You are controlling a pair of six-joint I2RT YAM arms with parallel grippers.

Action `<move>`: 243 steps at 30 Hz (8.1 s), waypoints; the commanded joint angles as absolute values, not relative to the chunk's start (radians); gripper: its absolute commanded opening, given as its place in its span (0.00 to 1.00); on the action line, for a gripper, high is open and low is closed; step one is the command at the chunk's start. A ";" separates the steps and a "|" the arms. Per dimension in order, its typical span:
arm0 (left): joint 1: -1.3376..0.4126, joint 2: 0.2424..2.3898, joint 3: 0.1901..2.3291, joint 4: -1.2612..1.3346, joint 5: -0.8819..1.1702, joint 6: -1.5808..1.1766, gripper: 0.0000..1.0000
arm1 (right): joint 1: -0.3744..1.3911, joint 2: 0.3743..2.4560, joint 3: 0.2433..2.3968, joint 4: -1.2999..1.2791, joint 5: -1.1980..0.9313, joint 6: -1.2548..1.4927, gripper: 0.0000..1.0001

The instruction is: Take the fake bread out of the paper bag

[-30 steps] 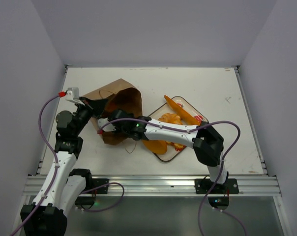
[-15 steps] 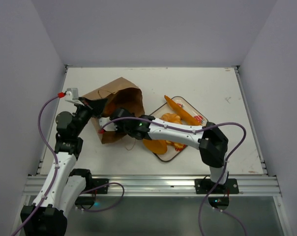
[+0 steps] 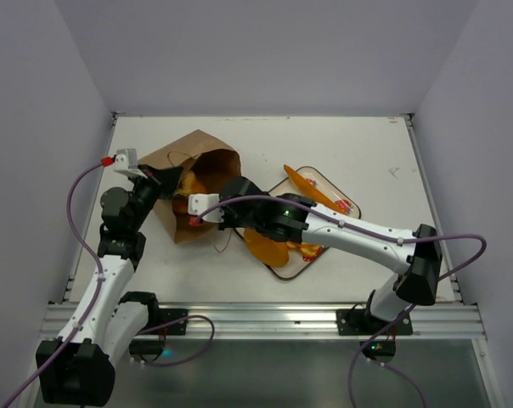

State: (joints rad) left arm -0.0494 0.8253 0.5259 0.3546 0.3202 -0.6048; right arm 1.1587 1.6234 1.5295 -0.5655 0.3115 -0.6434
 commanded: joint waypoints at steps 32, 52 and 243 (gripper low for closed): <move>-0.054 0.954 0.686 0.362 0.138 -0.471 0.00 | 0.997 0.948 1.226 -0.793 0.219 -0.552 0.00; -0.054 0.897 0.686 0.287 0.147 -0.446 0.00 | 0.793 0.657 0.939 -0.959 0.267 -0.552 0.00; -0.183 0.472 0.457 0.078 -0.167 -0.097 1.00 | -0.222 1.476 1.301 -0.652 -0.051 -0.189 0.99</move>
